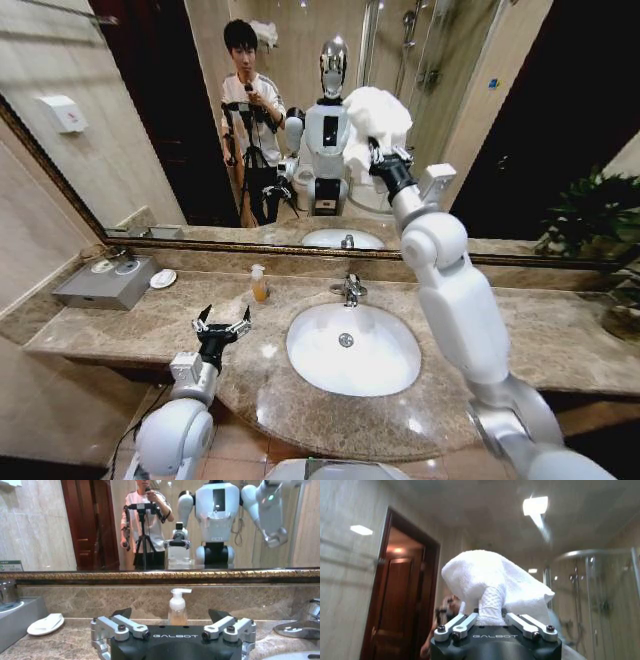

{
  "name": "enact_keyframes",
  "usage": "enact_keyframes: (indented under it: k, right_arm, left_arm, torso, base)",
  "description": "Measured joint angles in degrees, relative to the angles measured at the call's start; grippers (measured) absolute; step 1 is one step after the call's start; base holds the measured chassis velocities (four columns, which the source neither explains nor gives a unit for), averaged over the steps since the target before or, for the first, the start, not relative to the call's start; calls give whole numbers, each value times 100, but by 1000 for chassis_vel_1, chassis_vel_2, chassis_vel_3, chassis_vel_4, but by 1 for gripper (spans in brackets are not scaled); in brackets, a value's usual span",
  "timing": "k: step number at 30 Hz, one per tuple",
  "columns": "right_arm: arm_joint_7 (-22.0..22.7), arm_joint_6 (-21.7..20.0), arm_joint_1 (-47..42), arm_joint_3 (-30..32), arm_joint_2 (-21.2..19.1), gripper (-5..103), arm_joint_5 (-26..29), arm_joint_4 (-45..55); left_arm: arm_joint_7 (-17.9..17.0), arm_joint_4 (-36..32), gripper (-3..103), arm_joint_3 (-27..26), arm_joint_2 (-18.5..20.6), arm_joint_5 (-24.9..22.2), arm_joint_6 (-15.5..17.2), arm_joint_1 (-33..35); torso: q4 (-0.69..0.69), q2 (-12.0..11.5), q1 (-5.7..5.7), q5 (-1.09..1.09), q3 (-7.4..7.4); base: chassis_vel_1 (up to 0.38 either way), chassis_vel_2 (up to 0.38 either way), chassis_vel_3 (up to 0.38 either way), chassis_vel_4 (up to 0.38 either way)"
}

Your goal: Pick up the towel from the sink counter and wipe the mirror surface.

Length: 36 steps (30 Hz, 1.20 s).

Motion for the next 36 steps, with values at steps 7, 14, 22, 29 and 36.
enact_keyframes:
  k: [7,14,22,29,36]
  right_arm:
    - [-66,434,-1004,-363,247,12,-720,76]
    - [-97,944,-1419,-852,888,12,-1141,-485]
    - [-102,1115,-971,-861,1489,12,-1262,-1266]
    - [-108,1065,-773,-729,1470,12,-1261,-1410]
    - [-171,1175,-1094,-743,1397,12,-1393,-1860]
  left_arm:
    - [0,0,100,0,0,0,0,0]
    - [0,0,100,0,0,0,0,0]
    - [0,0,100,0,0,0,0,0]
    - [0,0,100,0,0,0,0,0]
    - [0,0,100,0,0,0,0,0]
  torso:
    - [1,0,-1,0,0]
    - [1,0,0,-2,0]
    - [2,0,0,-2,0]
    - [0,1,0,-2,0]
    - [0,0,0,0,0]
  base:
    - [0,0,0,0]
    - [0,0,0,0]
    - [0,0,0,0]
    - [0,0,0,0]
    - [0,0,0,0]
